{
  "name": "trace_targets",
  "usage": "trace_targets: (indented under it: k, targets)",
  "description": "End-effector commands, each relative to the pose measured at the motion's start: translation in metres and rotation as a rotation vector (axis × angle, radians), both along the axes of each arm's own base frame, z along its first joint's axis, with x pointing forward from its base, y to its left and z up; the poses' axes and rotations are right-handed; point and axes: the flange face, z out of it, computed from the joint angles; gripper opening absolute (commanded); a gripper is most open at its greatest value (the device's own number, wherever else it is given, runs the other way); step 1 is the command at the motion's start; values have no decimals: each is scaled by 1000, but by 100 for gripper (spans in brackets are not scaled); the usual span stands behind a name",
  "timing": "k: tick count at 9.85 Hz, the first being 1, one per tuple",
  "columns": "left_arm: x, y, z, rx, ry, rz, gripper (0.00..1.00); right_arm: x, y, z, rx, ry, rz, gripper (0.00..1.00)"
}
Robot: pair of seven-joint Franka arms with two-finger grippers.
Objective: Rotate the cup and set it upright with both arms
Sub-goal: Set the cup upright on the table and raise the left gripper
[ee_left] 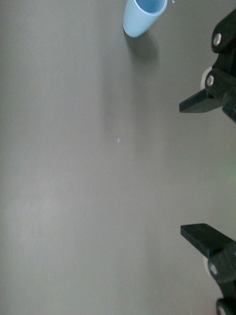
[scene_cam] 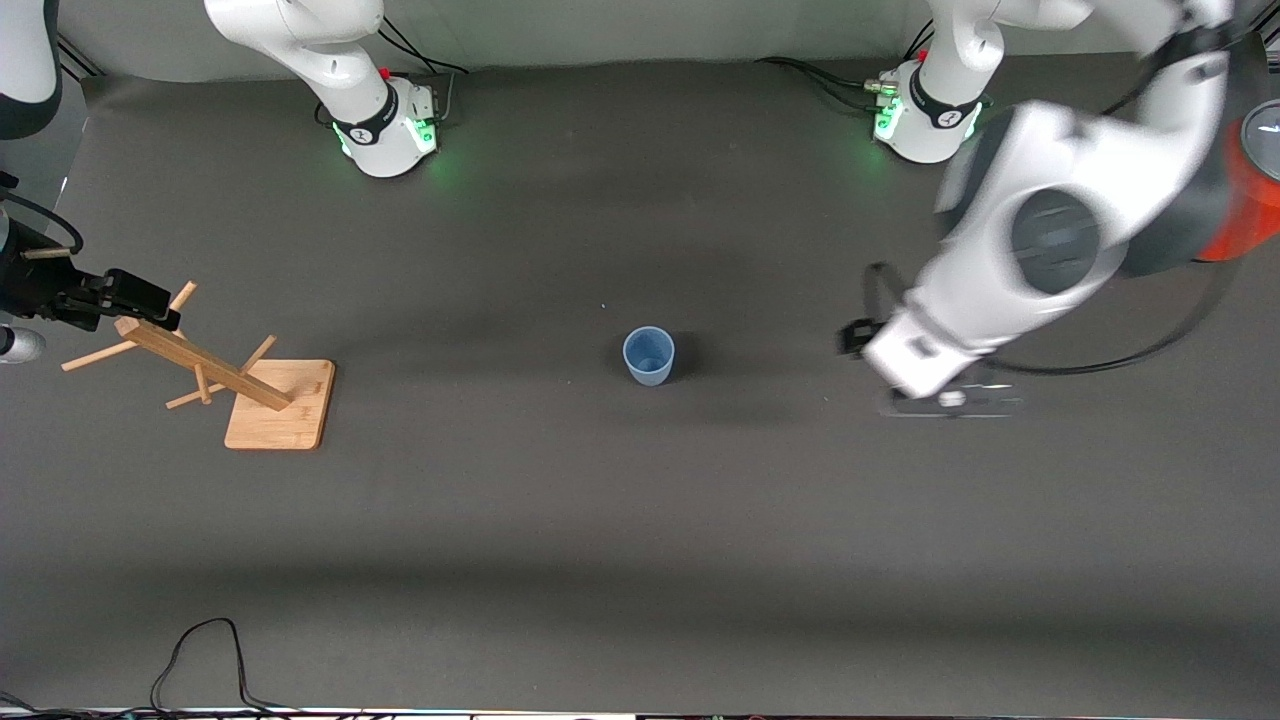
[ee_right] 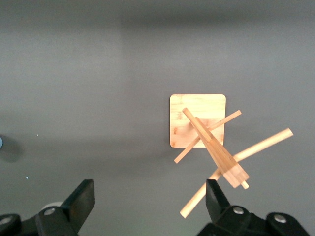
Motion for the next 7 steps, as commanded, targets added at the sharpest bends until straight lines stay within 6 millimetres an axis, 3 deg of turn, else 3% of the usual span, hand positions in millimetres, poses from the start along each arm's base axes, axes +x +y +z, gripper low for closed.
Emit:
trace_targets:
  k: [1, 3, 5, 7]
  targets:
    - [-28, 72, 36, -23, -31, -4, 100, -7, 2, 13, 21, -5, 1, 100]
    - [-37, 120, 58, -27, -73, 46, 100, -5, 2, 13, 19, -7, 4, 100]
    - [-35, 145, 61, -32, -75, -6, 100, -3, 2, 10, 19, -2, 4, 100]
    - [-32, 149, 63, -21, -76, -39, 100, -3, 1, 9, 19, 2, 2, 100]
